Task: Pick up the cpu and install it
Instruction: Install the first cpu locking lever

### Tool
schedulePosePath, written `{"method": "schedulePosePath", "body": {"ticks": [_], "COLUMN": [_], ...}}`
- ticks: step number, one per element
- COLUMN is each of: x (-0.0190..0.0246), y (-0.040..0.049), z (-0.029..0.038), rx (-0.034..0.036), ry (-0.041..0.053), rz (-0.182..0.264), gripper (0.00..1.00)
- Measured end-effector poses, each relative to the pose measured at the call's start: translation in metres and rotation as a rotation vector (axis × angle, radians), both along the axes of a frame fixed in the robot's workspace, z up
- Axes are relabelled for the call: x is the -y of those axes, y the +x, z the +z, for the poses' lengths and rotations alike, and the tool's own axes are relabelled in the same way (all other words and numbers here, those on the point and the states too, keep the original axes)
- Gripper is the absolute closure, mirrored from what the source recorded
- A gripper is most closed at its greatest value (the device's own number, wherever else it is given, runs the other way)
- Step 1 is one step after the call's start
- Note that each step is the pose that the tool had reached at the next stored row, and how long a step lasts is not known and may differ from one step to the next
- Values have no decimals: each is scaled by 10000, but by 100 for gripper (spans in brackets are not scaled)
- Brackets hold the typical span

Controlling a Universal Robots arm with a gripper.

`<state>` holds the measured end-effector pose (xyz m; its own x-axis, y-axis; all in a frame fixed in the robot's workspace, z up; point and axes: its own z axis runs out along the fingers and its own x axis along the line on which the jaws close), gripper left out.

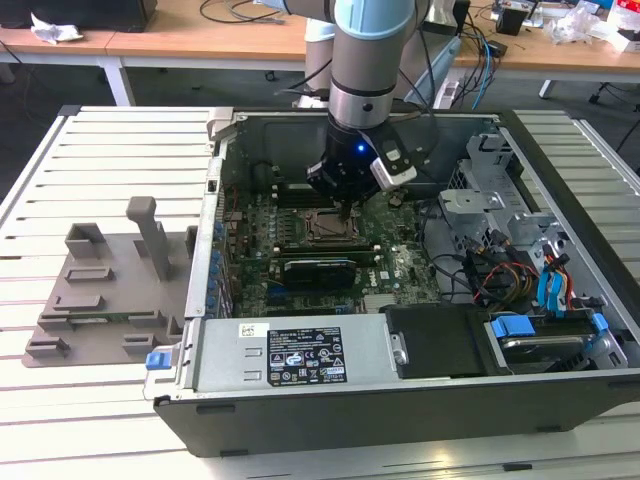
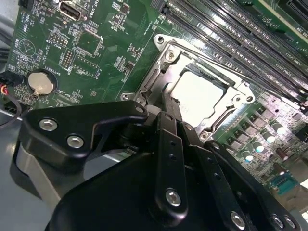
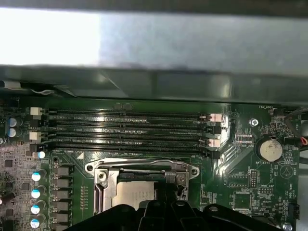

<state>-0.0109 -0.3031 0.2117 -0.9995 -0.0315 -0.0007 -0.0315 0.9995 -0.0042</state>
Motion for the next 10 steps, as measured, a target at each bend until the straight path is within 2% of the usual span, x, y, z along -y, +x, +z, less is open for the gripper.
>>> {"method": "schedulePosePath", "body": {"ticks": [10], "x": [0], "y": [0], "z": [82], "rx": [0], "ry": [1], "rz": [0], "gripper": [89]}}
